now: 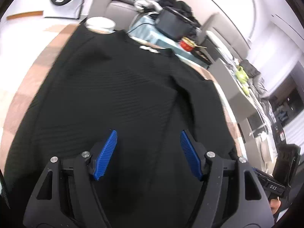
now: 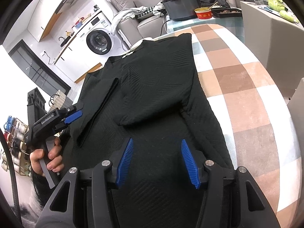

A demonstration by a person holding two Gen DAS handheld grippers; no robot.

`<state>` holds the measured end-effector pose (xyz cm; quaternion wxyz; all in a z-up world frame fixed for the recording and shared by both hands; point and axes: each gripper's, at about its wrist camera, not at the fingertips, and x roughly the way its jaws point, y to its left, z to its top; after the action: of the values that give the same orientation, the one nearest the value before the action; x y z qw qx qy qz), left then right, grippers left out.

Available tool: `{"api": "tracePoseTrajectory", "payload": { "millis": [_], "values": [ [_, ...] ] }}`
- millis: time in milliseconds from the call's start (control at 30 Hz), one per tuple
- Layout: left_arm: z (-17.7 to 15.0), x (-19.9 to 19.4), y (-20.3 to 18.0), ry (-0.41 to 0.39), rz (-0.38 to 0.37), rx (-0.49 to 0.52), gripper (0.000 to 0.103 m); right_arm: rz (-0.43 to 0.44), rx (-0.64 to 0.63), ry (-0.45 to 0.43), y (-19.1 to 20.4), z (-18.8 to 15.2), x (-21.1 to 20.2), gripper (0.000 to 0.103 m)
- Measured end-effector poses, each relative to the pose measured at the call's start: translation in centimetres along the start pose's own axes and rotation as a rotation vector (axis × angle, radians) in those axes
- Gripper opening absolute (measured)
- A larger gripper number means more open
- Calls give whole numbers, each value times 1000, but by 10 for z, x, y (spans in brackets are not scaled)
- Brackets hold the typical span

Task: Fold small clothes

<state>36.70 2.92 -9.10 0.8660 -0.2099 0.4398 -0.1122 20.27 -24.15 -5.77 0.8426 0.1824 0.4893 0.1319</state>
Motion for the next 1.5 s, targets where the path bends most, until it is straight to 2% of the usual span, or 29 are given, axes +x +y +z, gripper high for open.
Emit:
{"api": "tracePoseTrajectory", "payload": {
  "millis": [100,200,333,400,567,700,733,767,867,900,967,1033,1100,1167,1233,1267,1367,1400,1433,1500],
  "values": [
    [-8,-23,23,-40,66,-10,66,-18,-18,-3,0,-1,-1,54],
    [-14,-50,46,-89,168,-12,66,-50,-14,-1,-3,-2,-2,54],
    [-22,-83,77,-127,291,-18,66,-136,-47,-19,-8,-1,-8,54],
    [-26,-94,88,-121,344,-2,66,-164,-49,-15,-13,3,-8,54],
    [-43,-112,113,-96,382,5,66,-288,-136,6,-6,16,10,54],
    [-57,-114,124,-52,381,12,66,-339,-239,30,5,28,36,54],
    [-60,-114,125,-42,375,15,66,-357,-262,32,7,30,43,43],
    [-63,-114,126,-34,369,20,66,-379,-286,35,9,32,49,19],
    [-65,-105,120,-15,367,36,66,-403,-316,19,7,36,50,10],
    [-64,-102,119,-10,370,36,66,-425,-306,7,2,38,47,10],
    [-62,-99,118,-11,365,27,66,-471,-208,-12,-21,44,38,10],
    [-60,-99,119,-16,360,18,66,-431,-151,-11,-32,45,30,13],
    [-56,-95,117,-16,365,28,66,-417,-158,7,-31,42,26,22],
    [-52,-88,112,-12,383,56,66,-386,-178,10,-25,38,24,35],
    [-48,-80,105,-2,401,106,66,-364,-189,6,-20,35,21,44],
    [-47,-76,103,8,413,123,66,-357,-197,1,-18,34,20,44],
    [-43,-70,99,8,427,157,51,-349,-207,2,-12,31,22,44],
    [-42,-70,99,7,416,160,36,-345,-207,3,-10,30,22,44],
    [-39,-72,100,-4,415,159,29,-343,-206,4,-10,31,23,44],
    [-33,-82,113,-60,452,105,29,-344,-203,7,-10,30,23,44]
  ]
}}
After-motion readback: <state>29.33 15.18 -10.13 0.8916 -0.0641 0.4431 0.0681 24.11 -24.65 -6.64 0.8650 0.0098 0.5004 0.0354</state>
